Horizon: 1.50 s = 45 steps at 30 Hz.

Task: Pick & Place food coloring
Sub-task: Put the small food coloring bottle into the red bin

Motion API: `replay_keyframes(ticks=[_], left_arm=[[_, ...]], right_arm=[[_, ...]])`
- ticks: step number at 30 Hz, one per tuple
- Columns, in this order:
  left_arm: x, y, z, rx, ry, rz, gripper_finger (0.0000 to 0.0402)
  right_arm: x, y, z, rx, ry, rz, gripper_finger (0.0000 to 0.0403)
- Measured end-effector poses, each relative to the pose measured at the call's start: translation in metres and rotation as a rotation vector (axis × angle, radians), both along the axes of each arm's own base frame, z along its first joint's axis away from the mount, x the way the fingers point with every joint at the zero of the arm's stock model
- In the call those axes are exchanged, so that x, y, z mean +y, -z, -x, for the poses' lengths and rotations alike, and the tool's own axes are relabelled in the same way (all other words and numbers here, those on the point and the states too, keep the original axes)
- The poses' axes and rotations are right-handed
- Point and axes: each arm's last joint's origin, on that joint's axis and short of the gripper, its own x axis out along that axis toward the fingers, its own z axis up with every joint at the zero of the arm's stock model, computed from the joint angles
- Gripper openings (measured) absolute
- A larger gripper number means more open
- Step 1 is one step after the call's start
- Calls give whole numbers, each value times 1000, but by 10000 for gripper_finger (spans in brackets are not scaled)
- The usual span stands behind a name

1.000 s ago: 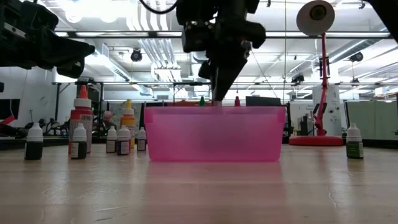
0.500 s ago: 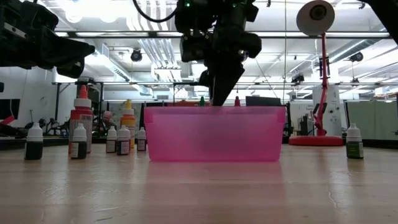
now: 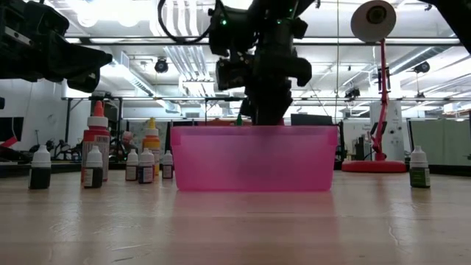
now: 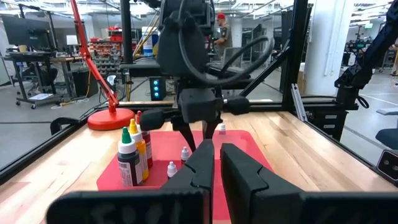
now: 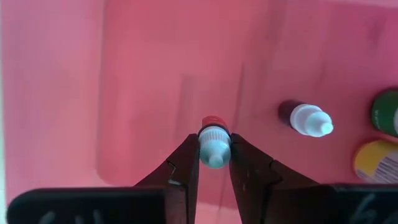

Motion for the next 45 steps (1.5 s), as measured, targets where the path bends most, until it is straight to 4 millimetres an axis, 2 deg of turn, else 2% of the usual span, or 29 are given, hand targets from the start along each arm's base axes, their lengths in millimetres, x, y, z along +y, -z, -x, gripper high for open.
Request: replay_keyframes(ticks=[5,14,45], left_arm=[[0,0,0,0,0,0,3],[0,0,0,0,0,0,3],[0,0,0,0,0,0,3]], right_arm=[[-6,7,-2,11,14,0,65],[-18,7,-3,-4,72,-5,65],[-15,10,-4,-3,218,-42,65]])
